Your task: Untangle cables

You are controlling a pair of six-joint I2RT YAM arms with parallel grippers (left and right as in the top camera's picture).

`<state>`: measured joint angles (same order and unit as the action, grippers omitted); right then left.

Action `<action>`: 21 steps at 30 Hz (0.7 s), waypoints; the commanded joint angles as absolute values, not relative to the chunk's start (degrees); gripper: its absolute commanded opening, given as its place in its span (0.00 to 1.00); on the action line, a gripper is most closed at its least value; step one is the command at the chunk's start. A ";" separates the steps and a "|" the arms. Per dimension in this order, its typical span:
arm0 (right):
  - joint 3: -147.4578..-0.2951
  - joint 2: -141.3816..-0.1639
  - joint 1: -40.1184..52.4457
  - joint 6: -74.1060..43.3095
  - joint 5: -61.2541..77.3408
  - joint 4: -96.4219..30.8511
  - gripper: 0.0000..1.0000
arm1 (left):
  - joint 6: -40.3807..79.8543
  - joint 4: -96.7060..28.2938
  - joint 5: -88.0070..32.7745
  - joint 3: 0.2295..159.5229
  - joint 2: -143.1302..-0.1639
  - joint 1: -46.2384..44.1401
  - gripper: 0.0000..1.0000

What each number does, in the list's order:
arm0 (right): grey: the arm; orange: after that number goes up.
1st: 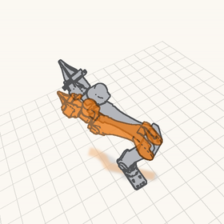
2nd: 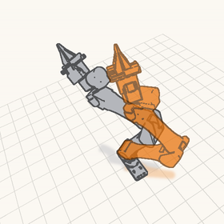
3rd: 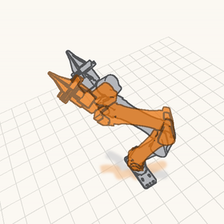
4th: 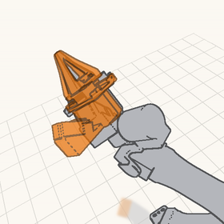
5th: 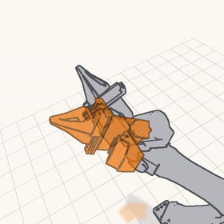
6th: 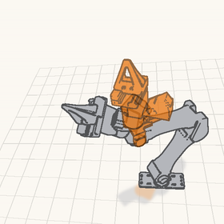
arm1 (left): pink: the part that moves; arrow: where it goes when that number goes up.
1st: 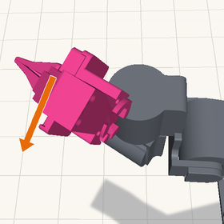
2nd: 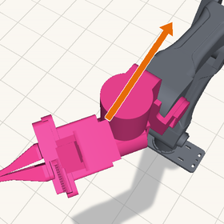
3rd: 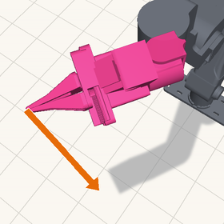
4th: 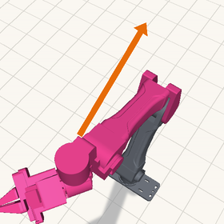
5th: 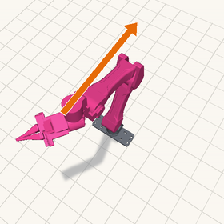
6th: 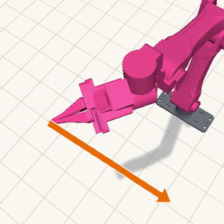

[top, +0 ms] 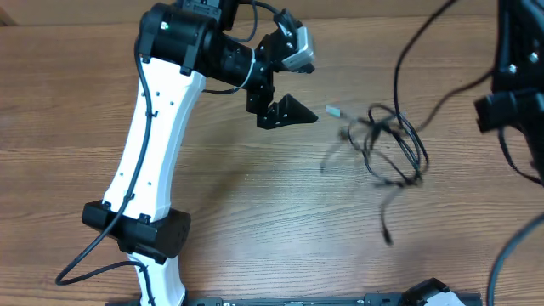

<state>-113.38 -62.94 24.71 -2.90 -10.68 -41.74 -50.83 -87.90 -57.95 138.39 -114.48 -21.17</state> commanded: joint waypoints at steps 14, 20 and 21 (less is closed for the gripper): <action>-114.87 -62.41 24.36 -2.46 -10.59 -46.04 0.04 | -51.42 -80.66 -66.85 138.47 -126.02 -34.06 0.83; -114.87 -62.41 24.34 -2.46 -13.10 -47.07 0.04 | -51.40 -80.55 -67.18 138.47 -126.21 -34.54 0.77; -114.87 -62.41 24.36 -2.46 -13.08 -47.09 0.04 | -51.40 -80.60 -67.18 138.47 -126.21 -34.54 0.77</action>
<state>-113.65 -62.78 24.71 -2.94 -11.55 -47.42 -50.98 -80.60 -64.71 138.34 -126.02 -34.22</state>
